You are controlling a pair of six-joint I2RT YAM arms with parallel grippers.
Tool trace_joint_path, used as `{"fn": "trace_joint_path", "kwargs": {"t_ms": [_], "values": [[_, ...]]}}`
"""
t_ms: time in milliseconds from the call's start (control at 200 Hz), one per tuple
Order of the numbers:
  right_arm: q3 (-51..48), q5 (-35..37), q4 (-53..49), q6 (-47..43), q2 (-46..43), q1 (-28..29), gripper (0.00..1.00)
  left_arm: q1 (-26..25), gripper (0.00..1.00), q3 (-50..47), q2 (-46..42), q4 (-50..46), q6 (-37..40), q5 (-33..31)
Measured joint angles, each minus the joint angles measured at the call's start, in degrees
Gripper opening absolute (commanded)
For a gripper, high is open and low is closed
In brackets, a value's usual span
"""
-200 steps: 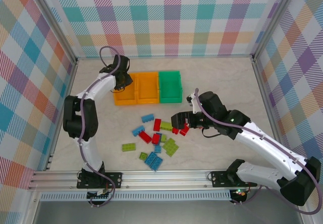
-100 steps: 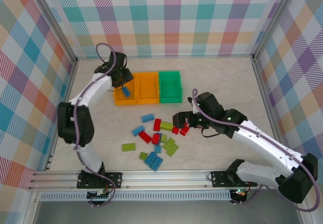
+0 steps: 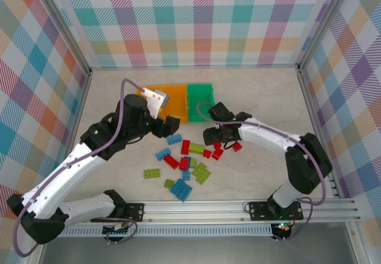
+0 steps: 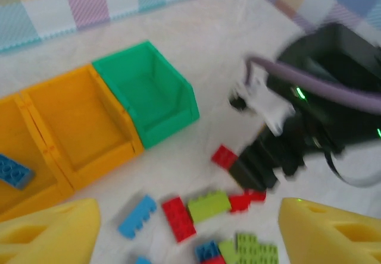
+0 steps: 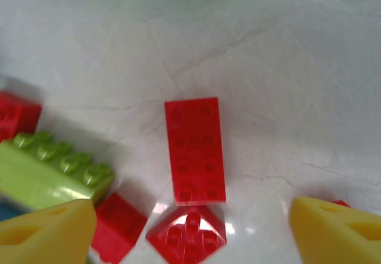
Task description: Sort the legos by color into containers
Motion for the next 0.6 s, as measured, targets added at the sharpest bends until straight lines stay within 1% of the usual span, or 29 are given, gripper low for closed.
{"fn": "trace_joint_path", "kwargs": {"t_ms": [65, 140, 230, 285, 320, 410, 485, 600], "values": [[0.4, -0.3, 1.4, -0.4, 2.7, -0.9, 0.67, -0.4, 1.0, -2.8, -2.2, -1.7, 3.9, 0.8], [0.5, -0.9, 2.8, -0.5, 5.4, -1.7, 0.61, -0.4, 1.0, -6.3, -4.6, -2.9, 8.4, 1.9], [0.9, -1.6, 4.1, -0.9, 8.7, -2.4, 0.56, -0.4, 1.0, -10.9, -7.7, -2.4, 13.3, 3.0], [1.2, -1.9, 4.4, -1.0, 10.3, -2.6, 0.48, -0.4, 1.0, -13.7, -9.3, -1.8, 15.5, 3.8], [1.2, -2.0, 4.7, -1.2, 11.0, -2.6, 0.4, -0.4, 1.0, -15.2, -10.0, -1.2, 16.6, 4.4], [1.3, -2.2, 5.0, -0.9, 11.8, -2.6, 0.3, -0.5, 1.0, -16.4, -9.5, -0.9, 18.6, 5.6], [1.3, -2.3, 5.4, -0.9, 11.1, -2.6, 0.26, -0.5, 1.0, -16.4, -8.4, -0.3, 18.9, 5.2], [1.3, -2.2, 5.7, -0.9, 7.8, -2.6, 0.26, -0.4, 1.0, -17.1, -8.4, 1.3, 18.9, 2.1]]}}
